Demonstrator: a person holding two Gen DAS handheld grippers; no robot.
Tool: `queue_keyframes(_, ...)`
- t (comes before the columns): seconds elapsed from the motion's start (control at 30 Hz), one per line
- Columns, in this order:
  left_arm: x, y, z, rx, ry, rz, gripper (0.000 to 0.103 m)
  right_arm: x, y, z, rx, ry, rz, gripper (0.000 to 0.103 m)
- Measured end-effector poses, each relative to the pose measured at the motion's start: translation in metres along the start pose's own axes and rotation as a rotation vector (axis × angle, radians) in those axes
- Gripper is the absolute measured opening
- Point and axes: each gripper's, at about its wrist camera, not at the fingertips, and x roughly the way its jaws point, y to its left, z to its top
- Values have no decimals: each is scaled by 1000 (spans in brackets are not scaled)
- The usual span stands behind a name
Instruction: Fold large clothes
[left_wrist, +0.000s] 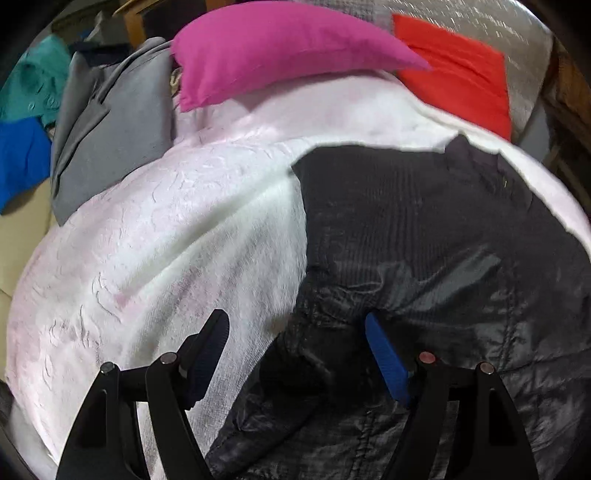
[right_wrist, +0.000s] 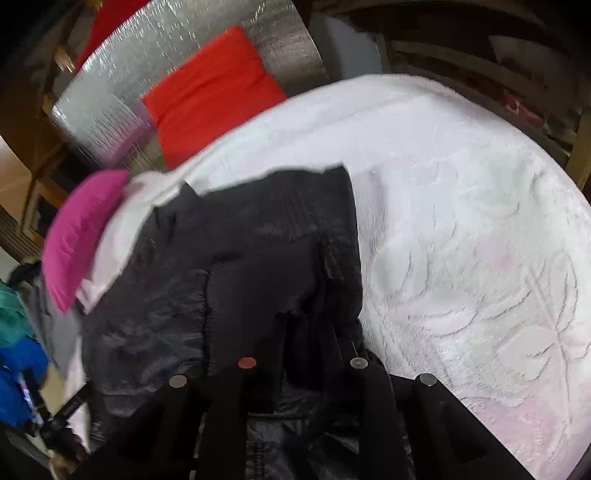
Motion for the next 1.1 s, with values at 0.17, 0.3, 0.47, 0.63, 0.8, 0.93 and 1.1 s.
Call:
queue_keyframes(0.17,-8,22,10,-94,-49,-66,82,-26,-23,3,75,-163,23,98)
queue_keyframes(0.3,13,29,18,-144,8,-161,82,13,-23,7,88,-61,66,97)
queue_keyframes(0.47,30,17,12,-167,72,-336,82,52,-9,-2,31,63,85,61)
queue_keyframes(0.63,18,0,11,-153,28,-330,50,16,12,-9,-55,-77,35,29)
queue_keyframes(0.8,17,-10,11,-109,33,-264,63,25,8,-16,-75,-54,-36,28)
queue_keyframes(0.93,25,-14,6,-89,68,-203,81,31,-7,-15,-15,-12,1,36)
queue_keyframes(1.1,-1,-18,11,-63,-12,-168,81,-2,-9,-10,-38,-106,-5,73)
